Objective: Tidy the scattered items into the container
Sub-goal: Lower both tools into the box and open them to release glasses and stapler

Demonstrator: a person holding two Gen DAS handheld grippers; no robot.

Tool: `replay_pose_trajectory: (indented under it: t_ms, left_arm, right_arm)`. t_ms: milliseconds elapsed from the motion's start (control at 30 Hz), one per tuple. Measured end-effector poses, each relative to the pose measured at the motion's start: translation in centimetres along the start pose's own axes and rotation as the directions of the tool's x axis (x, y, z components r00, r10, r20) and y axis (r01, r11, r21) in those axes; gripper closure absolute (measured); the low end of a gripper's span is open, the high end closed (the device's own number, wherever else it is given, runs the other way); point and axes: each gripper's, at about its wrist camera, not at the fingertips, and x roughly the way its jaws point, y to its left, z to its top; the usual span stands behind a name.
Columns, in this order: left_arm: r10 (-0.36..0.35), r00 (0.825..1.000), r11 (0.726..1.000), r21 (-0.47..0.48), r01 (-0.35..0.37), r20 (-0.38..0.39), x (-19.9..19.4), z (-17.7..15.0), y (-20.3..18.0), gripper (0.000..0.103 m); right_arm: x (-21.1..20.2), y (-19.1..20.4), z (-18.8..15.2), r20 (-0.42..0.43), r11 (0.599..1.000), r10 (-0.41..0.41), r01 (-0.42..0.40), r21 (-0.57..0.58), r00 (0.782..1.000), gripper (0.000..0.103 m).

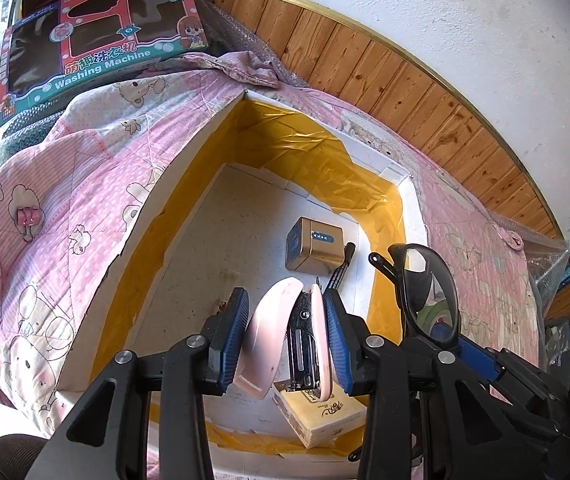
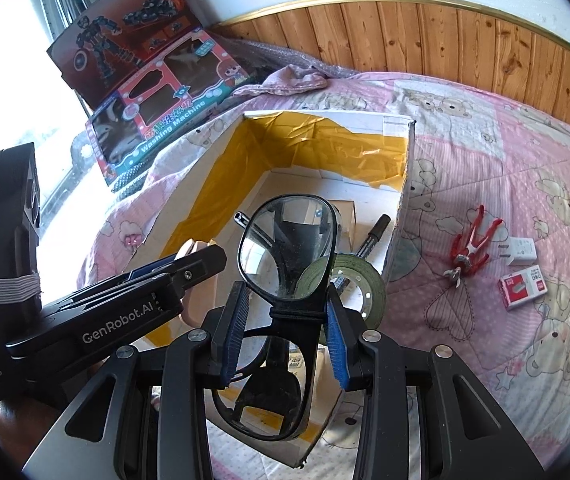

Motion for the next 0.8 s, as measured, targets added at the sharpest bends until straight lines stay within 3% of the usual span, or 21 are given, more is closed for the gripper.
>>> replay_pose_trajectory:
  t_ms: [400,800]
  left_arm:
    - [0.006,1.0,1.0,0.005,-0.006,-0.016,1.3,1.6,0.4,0.063]
    - [0.064,0.996,0.997,0.041,-0.062,-0.059,3.6,2.3,0.7,0.063]
  right_arm:
    - [2.6,0.4,1.0,-0.031,1.0,-0.013,0.013,-0.021,0.999,0.065]
    - [5.0,0.1,0.6,-0.076,0.999,-0.031,0.028,-0.044,0.997,0.065]
